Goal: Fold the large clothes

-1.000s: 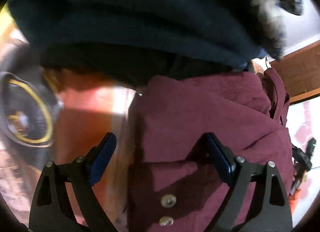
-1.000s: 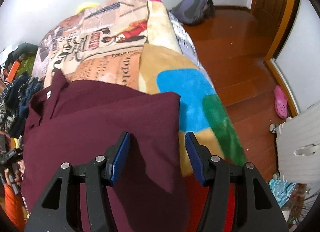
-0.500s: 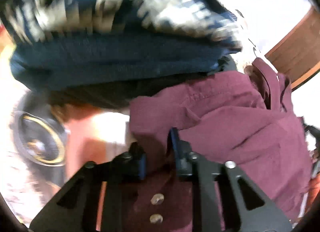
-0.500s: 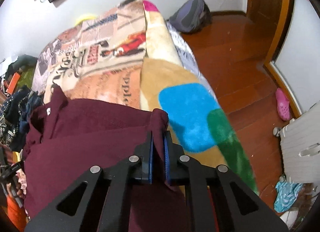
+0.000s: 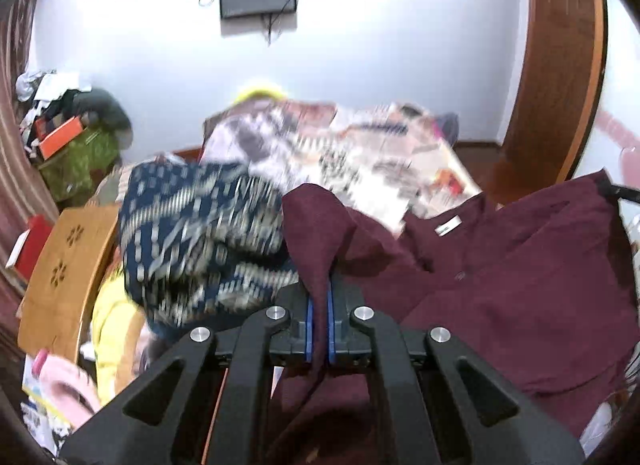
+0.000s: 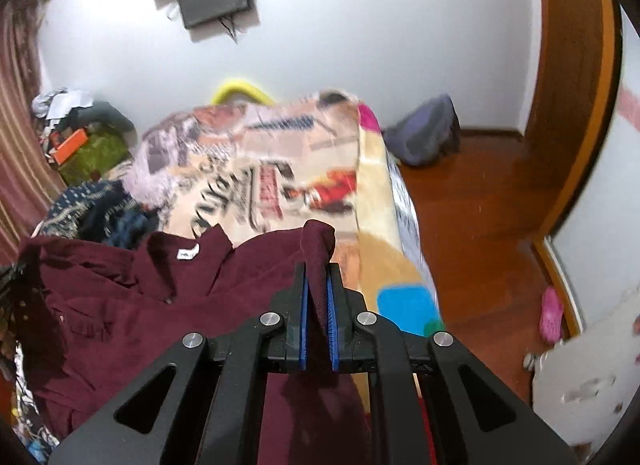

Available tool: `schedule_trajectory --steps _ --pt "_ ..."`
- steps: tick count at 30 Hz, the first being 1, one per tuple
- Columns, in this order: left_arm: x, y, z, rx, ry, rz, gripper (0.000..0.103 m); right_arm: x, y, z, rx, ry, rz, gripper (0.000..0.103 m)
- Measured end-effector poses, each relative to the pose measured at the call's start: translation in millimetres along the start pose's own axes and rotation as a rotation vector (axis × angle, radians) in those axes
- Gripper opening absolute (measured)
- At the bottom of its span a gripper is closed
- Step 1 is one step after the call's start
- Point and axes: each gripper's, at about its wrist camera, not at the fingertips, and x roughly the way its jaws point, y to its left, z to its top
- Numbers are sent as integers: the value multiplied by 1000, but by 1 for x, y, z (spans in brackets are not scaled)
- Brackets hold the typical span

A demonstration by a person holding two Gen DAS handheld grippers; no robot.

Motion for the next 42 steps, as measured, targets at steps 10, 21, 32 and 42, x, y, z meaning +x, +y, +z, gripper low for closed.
schedule_trajectory --steps 10,21,32,42 --pt "56 28 68 -40 15 62 4 37 7 51 1 -51 -32 7" --pt "150 73 37 -122 164 153 29 163 -41 10 90 197 -138 11" --pt "108 75 29 -80 165 214 73 111 -42 5 80 193 -99 17" --pt "47 71 -10 -89 162 167 85 13 -3 -8 -9 24 -51 64"
